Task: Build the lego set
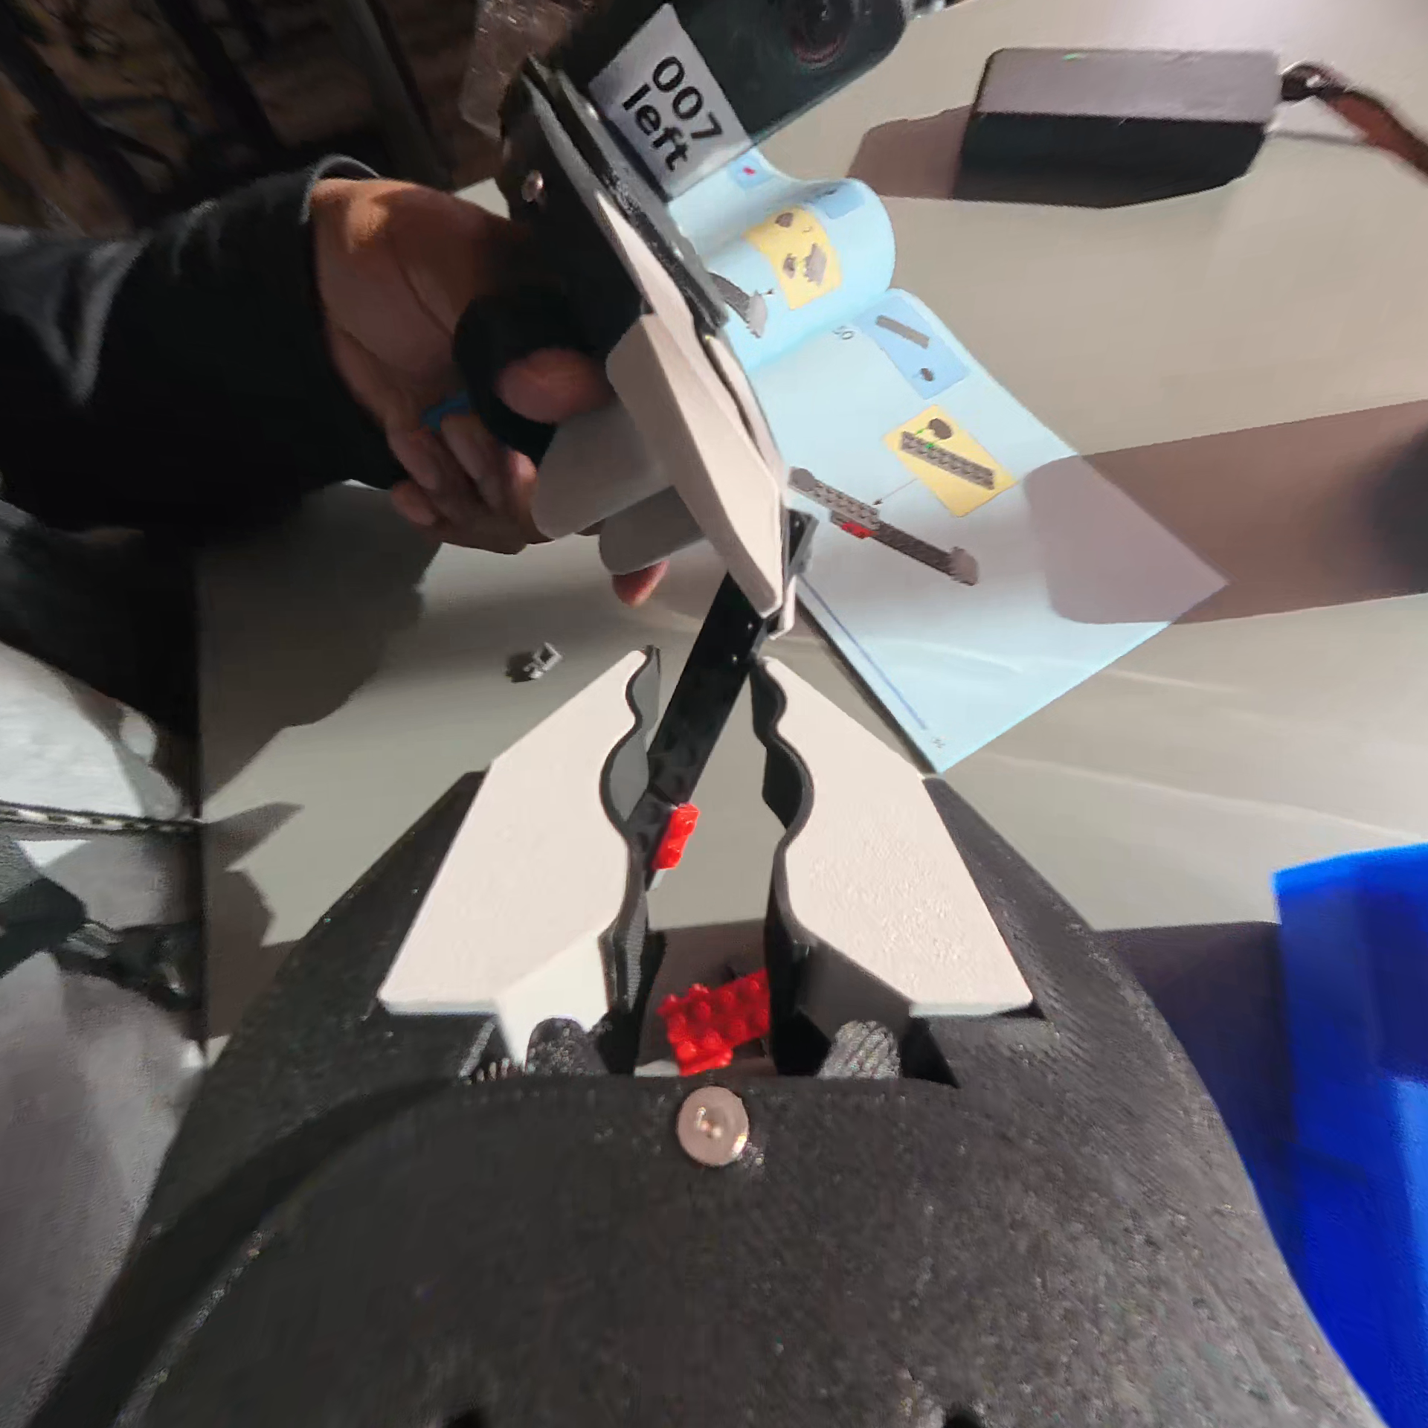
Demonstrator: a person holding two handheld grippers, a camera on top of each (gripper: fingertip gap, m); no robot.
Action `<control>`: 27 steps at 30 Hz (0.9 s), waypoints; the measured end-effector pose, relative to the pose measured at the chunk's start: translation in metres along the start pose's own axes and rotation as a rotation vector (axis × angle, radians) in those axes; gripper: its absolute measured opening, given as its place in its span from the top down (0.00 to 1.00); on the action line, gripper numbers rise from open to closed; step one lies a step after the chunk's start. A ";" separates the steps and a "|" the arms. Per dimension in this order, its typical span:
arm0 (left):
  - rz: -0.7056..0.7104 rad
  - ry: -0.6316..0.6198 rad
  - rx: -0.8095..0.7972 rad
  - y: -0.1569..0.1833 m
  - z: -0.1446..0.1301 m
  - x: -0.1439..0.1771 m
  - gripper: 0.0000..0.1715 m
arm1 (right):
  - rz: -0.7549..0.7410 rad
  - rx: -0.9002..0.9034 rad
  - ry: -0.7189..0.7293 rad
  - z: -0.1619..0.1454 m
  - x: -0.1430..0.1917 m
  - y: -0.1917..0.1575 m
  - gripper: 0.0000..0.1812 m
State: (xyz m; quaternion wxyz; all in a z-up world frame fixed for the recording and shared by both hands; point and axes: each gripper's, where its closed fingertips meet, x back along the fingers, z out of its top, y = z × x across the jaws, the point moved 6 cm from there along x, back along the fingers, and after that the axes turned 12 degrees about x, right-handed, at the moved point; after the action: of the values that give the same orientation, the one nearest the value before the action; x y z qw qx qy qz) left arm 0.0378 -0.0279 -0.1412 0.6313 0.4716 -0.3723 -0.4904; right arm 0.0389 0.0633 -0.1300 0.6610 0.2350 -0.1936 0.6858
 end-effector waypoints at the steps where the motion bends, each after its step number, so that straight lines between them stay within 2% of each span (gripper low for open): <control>1: -0.005 0.001 -0.003 0.001 0.001 0.001 0.96 | 0.008 -0.022 0.011 0.001 -0.001 0.000 0.88; 5: -0.061 0.032 -0.010 0.006 0.006 0.006 0.96 | 0.037 -0.150 0.096 0.006 0.000 0.005 0.92; 11: -0.199 0.145 -0.011 0.019 0.018 0.014 0.91 | 0.078 -0.387 0.312 0.019 0.003 0.012 0.97; 18: -0.223 0.220 -0.098 0.027 0.024 0.020 0.90 | 0.121 -0.606 0.530 0.030 0.008 0.017 0.97; 20: -0.229 0.226 -0.120 0.029 0.023 0.019 0.90 | 0.159 -0.660 0.561 0.032 0.006 0.015 0.97; 23: -0.260 0.264 -0.125 0.032 0.023 0.020 0.97 | 0.179 -0.694 0.583 0.034 -0.001 0.010 0.97; 25: -0.228 0.274 -0.116 0.031 0.023 0.021 0.97 | 0.162 -0.679 0.578 0.035 -0.003 0.009 0.96; 27: -0.173 0.299 -0.088 0.027 0.024 0.028 0.97 | 0.129 -0.602 0.527 0.035 -0.005 0.010 0.88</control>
State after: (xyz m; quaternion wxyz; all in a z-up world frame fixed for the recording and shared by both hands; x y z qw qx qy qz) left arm 0.0294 -0.0591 -0.1079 0.6551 0.5414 -0.2104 -0.4832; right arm 0.0313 0.0384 -0.1039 0.6828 -0.1654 -0.2242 0.6754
